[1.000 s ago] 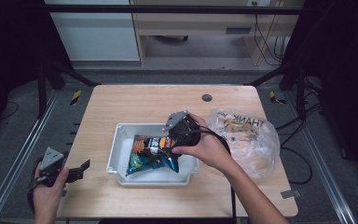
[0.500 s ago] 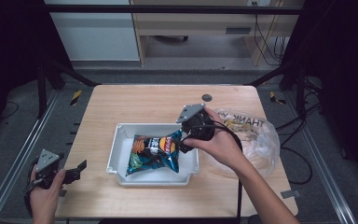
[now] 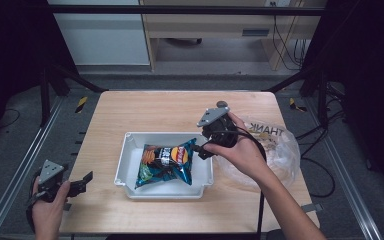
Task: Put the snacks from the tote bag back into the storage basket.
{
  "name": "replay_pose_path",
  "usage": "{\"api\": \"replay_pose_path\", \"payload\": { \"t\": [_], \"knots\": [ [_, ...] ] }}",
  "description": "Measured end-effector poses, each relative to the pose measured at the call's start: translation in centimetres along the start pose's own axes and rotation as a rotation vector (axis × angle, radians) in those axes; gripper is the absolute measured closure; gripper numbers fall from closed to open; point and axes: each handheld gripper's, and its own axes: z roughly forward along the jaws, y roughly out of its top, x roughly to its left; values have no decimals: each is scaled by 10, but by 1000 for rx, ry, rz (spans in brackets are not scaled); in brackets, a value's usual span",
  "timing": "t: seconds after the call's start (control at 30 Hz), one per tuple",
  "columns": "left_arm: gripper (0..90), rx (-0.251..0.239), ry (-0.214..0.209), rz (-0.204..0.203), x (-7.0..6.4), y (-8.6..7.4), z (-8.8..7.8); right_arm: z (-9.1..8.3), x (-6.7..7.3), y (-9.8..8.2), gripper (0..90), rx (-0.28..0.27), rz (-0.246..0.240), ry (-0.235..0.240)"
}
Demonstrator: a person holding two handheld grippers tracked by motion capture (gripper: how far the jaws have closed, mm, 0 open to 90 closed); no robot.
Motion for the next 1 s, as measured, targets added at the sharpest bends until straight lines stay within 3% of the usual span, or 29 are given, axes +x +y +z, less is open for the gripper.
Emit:
{"api": "replay_pose_path", "payload": {
  "t": [0.53, 1.0],
  "knots": [
    [43, -5, -10, 21, 0, 2, 2, -21, -30, -26, 63, -7, 113, -123],
    [43, 2, -10, 24, 0, 1, 2, -33, -37, -52, 63, -30, 164, -182]
  ]
}}
